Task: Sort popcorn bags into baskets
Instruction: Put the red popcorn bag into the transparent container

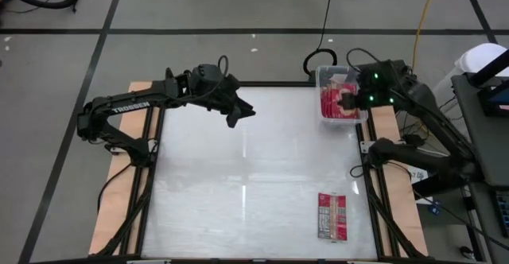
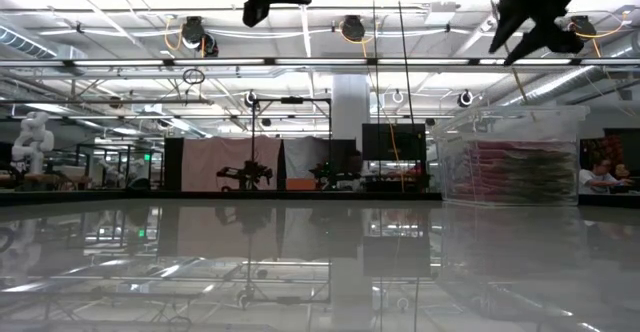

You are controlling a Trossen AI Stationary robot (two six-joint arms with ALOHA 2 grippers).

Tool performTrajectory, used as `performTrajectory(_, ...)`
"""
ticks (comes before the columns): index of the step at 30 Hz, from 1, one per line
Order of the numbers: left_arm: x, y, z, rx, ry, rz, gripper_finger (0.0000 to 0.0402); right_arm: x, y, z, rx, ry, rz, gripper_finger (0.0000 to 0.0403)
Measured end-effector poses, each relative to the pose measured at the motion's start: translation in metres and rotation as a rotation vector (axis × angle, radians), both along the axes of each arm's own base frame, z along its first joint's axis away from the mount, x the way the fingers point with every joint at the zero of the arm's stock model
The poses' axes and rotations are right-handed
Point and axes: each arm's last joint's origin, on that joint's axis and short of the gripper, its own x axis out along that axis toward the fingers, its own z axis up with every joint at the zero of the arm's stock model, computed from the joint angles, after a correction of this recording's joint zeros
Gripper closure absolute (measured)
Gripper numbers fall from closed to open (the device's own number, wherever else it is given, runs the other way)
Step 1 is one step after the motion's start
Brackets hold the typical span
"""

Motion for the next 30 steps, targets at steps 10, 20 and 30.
performTrajectory(10,-0.001,-0.005,-0.004,0.031,0.049,-0.038,0.0245,0.004,0.049,0.008,0.234,-0.139,0.052,0.025)
performTrajectory(20,-0.006,-0.029,-0.018,-0.01,0.213,-0.117,0.0245,0.058,0.072,0.005,0.323,-0.137,0.277,0.025)
performTrajectory(30,-0.009,-0.066,-0.025,-0.004,0.319,-0.236,0.0245,0.098,0.111,-0.018,0.377,0.04,0.473,0.025)
